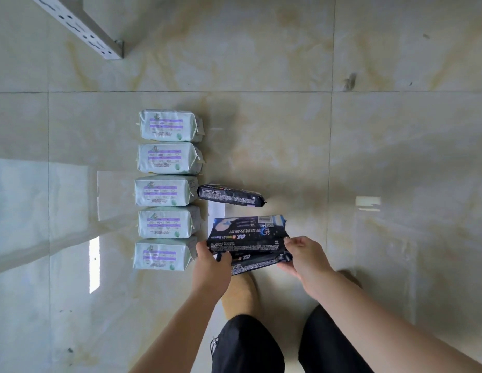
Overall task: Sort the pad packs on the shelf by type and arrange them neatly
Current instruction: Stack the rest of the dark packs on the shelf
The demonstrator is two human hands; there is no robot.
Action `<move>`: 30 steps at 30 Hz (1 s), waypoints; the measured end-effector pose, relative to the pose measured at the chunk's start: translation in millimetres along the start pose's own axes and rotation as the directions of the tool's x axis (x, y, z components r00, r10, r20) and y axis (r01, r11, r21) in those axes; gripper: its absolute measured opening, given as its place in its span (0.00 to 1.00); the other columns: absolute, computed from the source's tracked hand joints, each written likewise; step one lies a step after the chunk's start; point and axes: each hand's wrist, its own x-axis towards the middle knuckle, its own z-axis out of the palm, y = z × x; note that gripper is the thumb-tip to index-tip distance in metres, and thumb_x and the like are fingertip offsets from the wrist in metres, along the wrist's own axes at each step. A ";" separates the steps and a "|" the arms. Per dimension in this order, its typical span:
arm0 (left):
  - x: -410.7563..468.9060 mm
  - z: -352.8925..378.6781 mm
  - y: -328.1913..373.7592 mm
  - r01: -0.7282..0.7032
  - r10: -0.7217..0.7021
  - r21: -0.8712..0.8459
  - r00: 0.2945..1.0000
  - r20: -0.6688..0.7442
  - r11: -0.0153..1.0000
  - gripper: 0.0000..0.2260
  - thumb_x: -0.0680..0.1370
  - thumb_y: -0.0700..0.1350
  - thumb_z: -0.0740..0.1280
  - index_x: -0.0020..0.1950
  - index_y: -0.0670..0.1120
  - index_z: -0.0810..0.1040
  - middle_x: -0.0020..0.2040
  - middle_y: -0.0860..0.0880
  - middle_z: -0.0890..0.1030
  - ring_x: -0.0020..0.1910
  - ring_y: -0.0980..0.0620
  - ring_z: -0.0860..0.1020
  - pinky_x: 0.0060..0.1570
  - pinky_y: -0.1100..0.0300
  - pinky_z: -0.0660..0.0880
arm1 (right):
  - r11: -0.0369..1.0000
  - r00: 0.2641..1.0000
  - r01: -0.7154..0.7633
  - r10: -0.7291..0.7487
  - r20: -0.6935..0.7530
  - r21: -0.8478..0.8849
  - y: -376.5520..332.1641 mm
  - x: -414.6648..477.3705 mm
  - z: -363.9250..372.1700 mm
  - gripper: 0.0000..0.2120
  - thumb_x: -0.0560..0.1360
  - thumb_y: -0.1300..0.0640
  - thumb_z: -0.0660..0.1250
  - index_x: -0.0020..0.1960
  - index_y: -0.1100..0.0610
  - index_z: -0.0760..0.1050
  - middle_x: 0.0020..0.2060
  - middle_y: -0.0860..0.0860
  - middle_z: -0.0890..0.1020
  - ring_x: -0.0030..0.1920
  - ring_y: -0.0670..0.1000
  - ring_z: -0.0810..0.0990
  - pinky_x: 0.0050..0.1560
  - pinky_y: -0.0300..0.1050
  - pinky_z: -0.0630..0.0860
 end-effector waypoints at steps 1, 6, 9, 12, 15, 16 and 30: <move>-11.8 -4.6 7.4 -0.006 0.005 -0.012 1.000 -0.008 1.000 0.11 0.78 0.43 0.60 0.59 0.45 0.62 0.52 0.44 0.74 0.50 0.41 0.73 0.48 0.53 0.70 | 1.000 1.000 0.026 -0.026 0.005 0.006 -5.3 -12.1 -4.9 0.09 0.77 0.62 0.62 0.38 0.60 0.68 0.41 0.58 0.76 0.46 0.59 0.78 0.53 0.58 0.78; -77.0 -30.8 47.0 -0.065 0.064 -0.053 0.998 -0.029 0.996 0.10 0.78 0.44 0.61 0.54 0.47 0.61 0.47 0.46 0.74 0.46 0.43 0.73 0.46 0.55 0.68 | 0.989 0.989 0.147 -0.148 0.021 0.030 -35.7 -74.8 -31.8 0.09 0.78 0.62 0.61 0.38 0.59 0.68 0.39 0.55 0.76 0.46 0.58 0.78 0.49 0.53 0.78; -112.8 -45.2 72.1 -0.126 0.125 -0.037 0.992 -0.025 0.991 0.10 0.78 0.44 0.61 0.53 0.48 0.60 0.46 0.47 0.73 0.45 0.44 0.72 0.44 0.58 0.66 | 0.976 0.976 0.216 -0.216 0.020 -0.004 -56.6 -109.7 -48.6 0.09 0.78 0.61 0.61 0.39 0.58 0.68 0.41 0.56 0.77 0.47 0.59 0.79 0.51 0.56 0.79; -149.9 -61.2 97.0 -0.182 0.180 -0.041 0.982 -0.050 0.982 0.09 0.78 0.43 0.61 0.53 0.47 0.61 0.47 0.48 0.74 0.46 0.44 0.72 0.44 0.58 0.66 | 0.959 0.960 0.281 -0.281 0.009 -0.025 -78.5 -149.5 -65.5 0.09 0.78 0.60 0.61 0.39 0.57 0.68 0.42 0.57 0.78 0.48 0.61 0.80 0.52 0.58 0.78; -189.9 -80.0 115.4 -0.222 0.218 -0.057 0.973 -0.072 0.973 0.10 0.78 0.44 0.61 0.57 0.46 0.63 0.49 0.50 0.74 0.47 0.45 0.72 0.44 0.58 0.66 | 0.948 0.948 0.317 -0.317 0.020 0.027 -98.1 -196.1 -80.2 0.09 0.78 0.61 0.60 0.39 0.58 0.68 0.42 0.57 0.77 0.46 0.59 0.79 0.48 0.52 0.79; -203.9 -87.0 120.2 -0.234 0.229 -0.059 0.970 -0.081 0.970 0.11 0.78 0.44 0.61 0.57 0.47 0.63 0.50 0.50 0.75 0.46 0.45 0.73 0.44 0.58 0.67 | 0.942 0.941 0.336 -0.336 0.028 0.026 -104.5 -213.1 -85.9 0.09 0.78 0.61 0.60 0.39 0.58 0.68 0.42 0.57 0.77 0.45 0.59 0.79 0.47 0.51 0.79; -399.4 -150.3 195.7 -0.410 0.393 -0.121 0.909 -0.142 0.904 0.12 0.78 0.43 0.61 0.60 0.47 0.64 0.50 0.50 0.75 0.47 0.45 0.74 0.44 0.56 0.70 | 0.864 0.859 0.485 -0.499 0.114 0.131 -177.6 -423.7 -181.8 0.11 0.79 0.59 0.60 0.38 0.59 0.67 0.46 0.61 0.75 0.47 0.58 0.78 0.46 0.47 0.79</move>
